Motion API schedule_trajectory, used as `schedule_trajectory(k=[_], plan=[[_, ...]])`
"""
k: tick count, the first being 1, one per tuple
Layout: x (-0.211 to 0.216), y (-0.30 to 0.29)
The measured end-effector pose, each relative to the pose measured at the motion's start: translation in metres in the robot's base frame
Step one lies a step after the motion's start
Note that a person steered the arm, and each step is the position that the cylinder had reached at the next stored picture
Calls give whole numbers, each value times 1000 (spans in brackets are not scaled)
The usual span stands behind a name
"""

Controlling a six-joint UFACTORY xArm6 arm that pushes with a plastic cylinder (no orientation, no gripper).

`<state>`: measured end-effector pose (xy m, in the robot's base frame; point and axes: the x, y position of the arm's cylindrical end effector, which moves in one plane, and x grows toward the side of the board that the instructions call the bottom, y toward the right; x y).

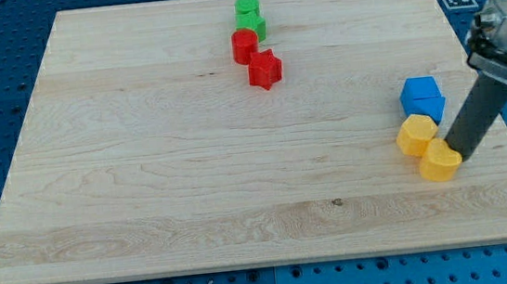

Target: Point your arm to the blue cube

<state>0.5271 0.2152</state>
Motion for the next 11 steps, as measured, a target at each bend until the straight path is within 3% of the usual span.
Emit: schedule_trajectory(k=[1, 3, 5, 6, 7, 9, 11], plan=[[0, -13], [27, 38], [60, -51], [44, -107], [5, -121], [-49, -111], [-64, -85]])
